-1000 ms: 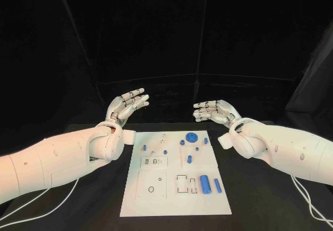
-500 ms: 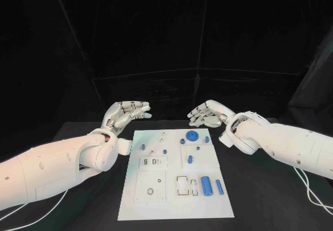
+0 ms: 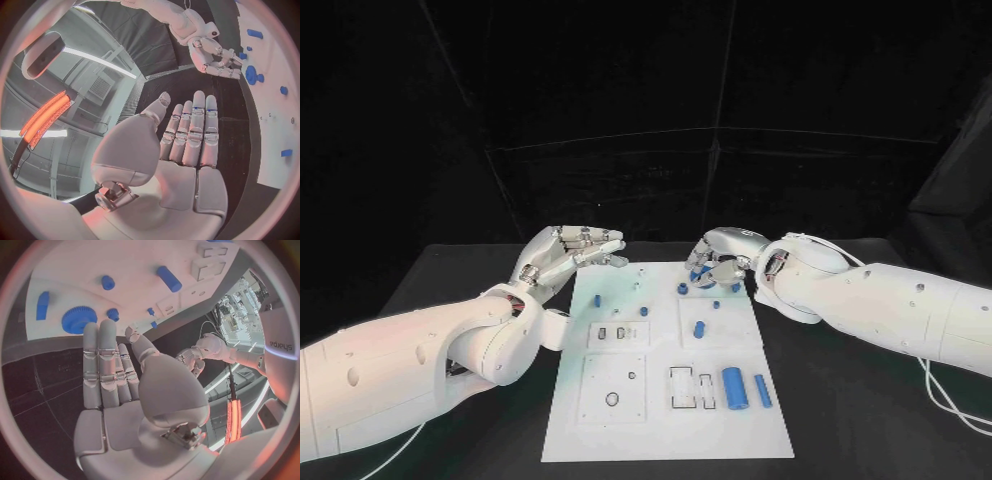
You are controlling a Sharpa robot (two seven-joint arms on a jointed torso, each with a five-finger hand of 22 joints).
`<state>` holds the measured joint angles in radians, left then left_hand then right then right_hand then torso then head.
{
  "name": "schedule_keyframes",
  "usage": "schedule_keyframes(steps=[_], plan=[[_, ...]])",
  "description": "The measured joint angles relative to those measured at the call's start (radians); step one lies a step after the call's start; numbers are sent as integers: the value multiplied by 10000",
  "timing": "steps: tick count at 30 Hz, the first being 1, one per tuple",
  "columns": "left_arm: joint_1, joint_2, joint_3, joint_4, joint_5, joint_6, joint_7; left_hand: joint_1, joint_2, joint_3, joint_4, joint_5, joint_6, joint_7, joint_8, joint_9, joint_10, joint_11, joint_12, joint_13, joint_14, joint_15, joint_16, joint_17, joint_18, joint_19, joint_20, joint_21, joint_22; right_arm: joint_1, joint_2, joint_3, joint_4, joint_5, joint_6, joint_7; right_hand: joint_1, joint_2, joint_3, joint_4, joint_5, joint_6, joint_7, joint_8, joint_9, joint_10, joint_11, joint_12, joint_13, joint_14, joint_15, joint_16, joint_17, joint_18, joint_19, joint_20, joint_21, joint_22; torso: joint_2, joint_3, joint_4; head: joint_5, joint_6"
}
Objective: Assemble the parts on the task board
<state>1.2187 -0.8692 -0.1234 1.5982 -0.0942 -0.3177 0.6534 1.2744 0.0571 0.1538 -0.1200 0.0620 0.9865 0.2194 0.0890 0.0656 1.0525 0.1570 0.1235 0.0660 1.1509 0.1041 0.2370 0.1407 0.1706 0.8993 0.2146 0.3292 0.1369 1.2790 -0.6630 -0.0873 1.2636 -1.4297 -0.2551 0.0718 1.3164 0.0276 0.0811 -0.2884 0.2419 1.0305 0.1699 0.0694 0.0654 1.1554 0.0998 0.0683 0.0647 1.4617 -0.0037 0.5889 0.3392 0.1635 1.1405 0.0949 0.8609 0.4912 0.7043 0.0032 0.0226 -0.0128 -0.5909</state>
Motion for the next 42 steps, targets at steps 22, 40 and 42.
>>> schedule_keyframes(steps=[22,40,42], plan=[[-3,-36,-8,5,243,233,-134,-9,9,-1,-1,-1,-1,0,-27,2,-1,1,-65,2,0,0,-55,20,-2,-1,0,-39,-27,59,396,12,-30,-1369,452,-803,-156,30,527,28,-37,-186,31,0,-2,-160,19,0,-2,35,36,3256,2439,-166,749,178,3413,4047,370,16,91,-96,-79],[-1,-117,-11,55,318,393,-202,-49,49,54,0,-1,-1,-1,-74,3,-1,1,-65,3,0,0,-98,22,-4,-1,1,-38,-36,64,703,12,-288,-1718,859,-1112,-247,121,1042,8,-149,-254,35,1,-3,-80,17,1,-3,71,73,4399,3512,-318,1007,218,4138,5032,408,36,103,-76,-196],[-1,-124,-11,57,328,403,-204,-49,49,55,0,-1,-1,0,-74,3,-1,1,-107,3,-1,-1,-98,33,-4,-1,1,-39,-36,64,739,12,-306,-1747,912,-1126,-246,121,1075,34,-187,-254,35,1,-3,-47,-16,1,-3,71,73,4506,3626,-318,1073,212,4207,5133,412,40,102,-72,-207]])
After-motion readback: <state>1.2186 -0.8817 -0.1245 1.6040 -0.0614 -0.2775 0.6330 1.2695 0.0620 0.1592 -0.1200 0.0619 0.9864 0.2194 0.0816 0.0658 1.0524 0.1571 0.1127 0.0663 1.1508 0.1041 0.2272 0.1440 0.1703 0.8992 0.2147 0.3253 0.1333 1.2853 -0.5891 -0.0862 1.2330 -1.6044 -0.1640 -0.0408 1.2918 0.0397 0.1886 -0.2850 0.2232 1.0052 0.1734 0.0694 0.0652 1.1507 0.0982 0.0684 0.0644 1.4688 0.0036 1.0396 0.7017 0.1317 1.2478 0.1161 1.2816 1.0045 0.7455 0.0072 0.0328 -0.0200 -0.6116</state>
